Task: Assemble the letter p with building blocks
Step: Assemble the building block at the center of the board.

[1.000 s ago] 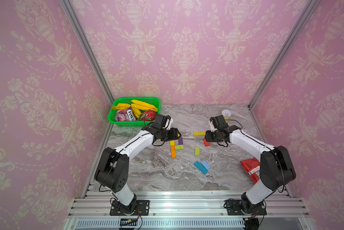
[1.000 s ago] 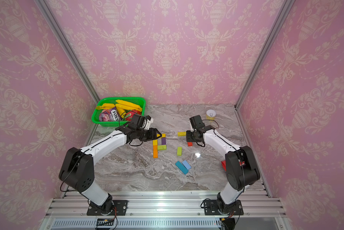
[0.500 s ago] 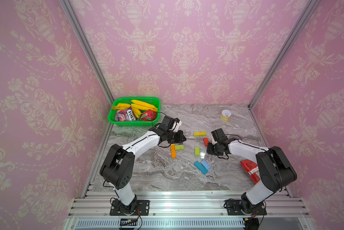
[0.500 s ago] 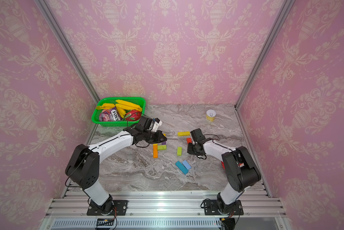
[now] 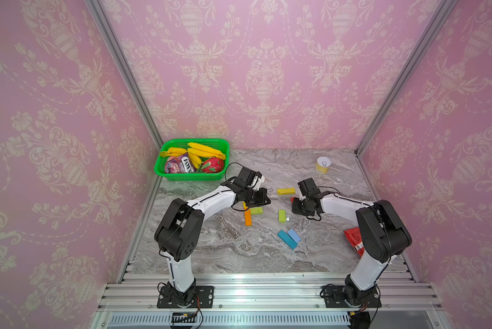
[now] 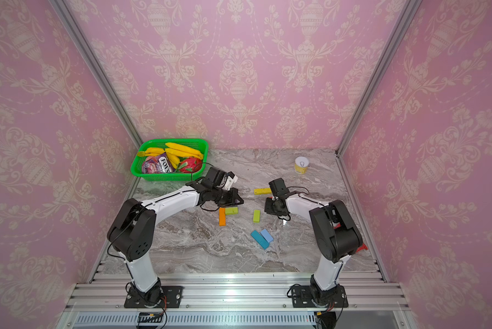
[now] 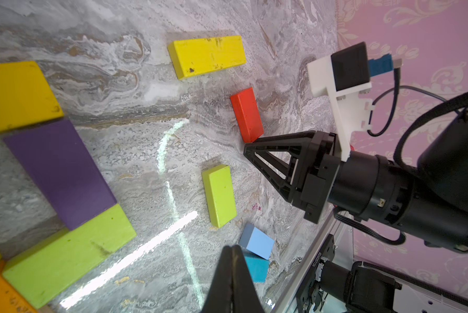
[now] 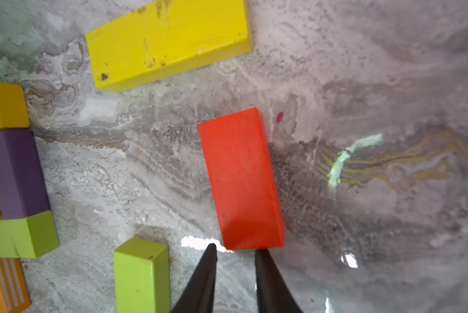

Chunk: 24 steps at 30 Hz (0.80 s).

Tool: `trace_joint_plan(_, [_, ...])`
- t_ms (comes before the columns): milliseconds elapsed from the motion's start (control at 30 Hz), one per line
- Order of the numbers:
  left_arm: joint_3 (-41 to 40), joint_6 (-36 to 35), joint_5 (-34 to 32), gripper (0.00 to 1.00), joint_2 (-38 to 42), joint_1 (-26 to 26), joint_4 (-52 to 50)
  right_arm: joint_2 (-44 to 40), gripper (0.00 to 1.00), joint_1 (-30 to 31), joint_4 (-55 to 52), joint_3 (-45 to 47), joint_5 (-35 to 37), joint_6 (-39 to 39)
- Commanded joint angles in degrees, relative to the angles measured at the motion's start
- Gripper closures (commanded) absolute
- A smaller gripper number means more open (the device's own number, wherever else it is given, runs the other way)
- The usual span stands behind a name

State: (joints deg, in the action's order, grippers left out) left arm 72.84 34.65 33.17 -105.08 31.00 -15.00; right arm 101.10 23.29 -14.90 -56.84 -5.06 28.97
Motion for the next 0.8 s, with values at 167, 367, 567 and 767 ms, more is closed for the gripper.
trace_joint_plan(167, [1.08, 0.06, 0.70, 0.93, -0.55, 0.37, -1.35, 3.89, 0.71, -0.59, -4.15, -1.93, 2.67, -1.10])
trace_joint_plan(367, [1.17, -0.31, 0.41, 0.93, -0.39, 0.37, -1.91, 4.73, 0.71, -0.88, -5.32, -4.23, 1.96, -2.03])
trace_joint_plan(567, [1.42, -0.29, 0.59, 0.93, -0.74, 0.37, -1.87, 4.98, 0.71, -0.90, -5.01, -4.79, 0.92, -2.01])
trace_joint_plan(767, [1.61, -0.45, 0.59, 0.94, -0.69, 0.46, -2.05, 5.75, 0.71, -0.90, -3.69, -5.43, -0.04, -1.61])
